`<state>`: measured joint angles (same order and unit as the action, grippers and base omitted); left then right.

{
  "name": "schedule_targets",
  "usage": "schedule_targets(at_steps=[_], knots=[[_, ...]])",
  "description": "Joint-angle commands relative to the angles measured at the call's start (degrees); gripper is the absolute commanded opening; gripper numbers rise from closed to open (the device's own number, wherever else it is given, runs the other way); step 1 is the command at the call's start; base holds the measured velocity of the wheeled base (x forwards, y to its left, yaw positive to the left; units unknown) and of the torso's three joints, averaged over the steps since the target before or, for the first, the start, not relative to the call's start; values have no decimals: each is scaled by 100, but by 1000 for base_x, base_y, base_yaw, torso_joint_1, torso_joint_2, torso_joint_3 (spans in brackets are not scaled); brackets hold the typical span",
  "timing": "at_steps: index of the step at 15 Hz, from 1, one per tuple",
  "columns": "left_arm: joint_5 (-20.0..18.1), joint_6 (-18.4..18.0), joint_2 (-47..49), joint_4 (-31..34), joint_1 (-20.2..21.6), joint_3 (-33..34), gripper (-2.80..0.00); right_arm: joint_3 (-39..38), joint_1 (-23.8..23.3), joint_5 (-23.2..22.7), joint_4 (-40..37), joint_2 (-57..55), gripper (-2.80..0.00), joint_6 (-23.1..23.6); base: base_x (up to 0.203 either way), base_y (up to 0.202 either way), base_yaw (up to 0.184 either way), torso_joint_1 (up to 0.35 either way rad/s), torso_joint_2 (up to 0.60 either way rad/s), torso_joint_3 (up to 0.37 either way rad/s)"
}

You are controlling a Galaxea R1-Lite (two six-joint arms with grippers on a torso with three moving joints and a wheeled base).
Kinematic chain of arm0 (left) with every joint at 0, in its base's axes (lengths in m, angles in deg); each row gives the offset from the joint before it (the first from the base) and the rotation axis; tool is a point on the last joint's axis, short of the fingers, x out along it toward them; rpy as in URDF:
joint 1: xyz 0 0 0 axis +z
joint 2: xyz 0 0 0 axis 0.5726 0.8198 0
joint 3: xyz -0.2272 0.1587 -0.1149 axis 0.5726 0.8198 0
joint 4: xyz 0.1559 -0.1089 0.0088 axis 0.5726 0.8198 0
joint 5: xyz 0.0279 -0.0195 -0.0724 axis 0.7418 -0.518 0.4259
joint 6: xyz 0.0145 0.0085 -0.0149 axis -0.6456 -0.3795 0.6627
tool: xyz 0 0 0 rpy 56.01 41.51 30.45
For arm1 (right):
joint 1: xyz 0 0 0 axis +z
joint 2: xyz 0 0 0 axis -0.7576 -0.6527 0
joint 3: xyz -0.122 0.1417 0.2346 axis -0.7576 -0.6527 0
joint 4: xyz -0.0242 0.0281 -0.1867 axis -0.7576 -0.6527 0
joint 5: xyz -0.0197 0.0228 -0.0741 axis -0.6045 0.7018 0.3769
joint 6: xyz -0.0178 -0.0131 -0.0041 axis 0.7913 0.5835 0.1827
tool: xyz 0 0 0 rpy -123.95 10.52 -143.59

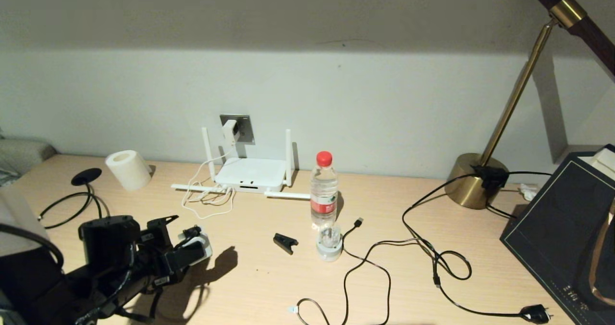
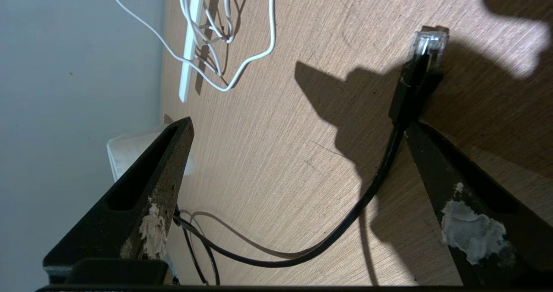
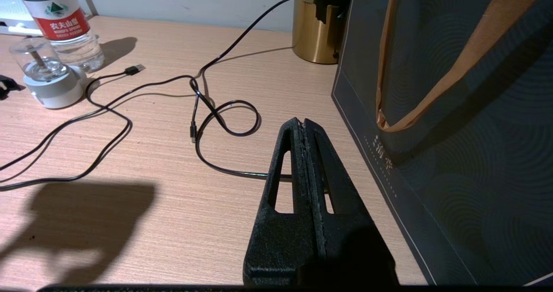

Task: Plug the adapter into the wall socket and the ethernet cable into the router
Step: Hand it to the other hand

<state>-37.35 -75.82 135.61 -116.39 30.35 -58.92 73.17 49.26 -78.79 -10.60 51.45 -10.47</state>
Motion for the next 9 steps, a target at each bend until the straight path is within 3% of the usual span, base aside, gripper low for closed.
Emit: schedule_targets(at_steps=[1, 9], knots=[[-18, -41, 20, -38, -69, 40, 0, -53, 0, -2, 6, 0, -280, 3, 0, 0, 0, 0, 0, 0], [2, 47, 237, -38, -135, -28, 0, -53, 0, -2, 6, 0, -280, 3, 0, 0, 0, 0, 0, 0]])
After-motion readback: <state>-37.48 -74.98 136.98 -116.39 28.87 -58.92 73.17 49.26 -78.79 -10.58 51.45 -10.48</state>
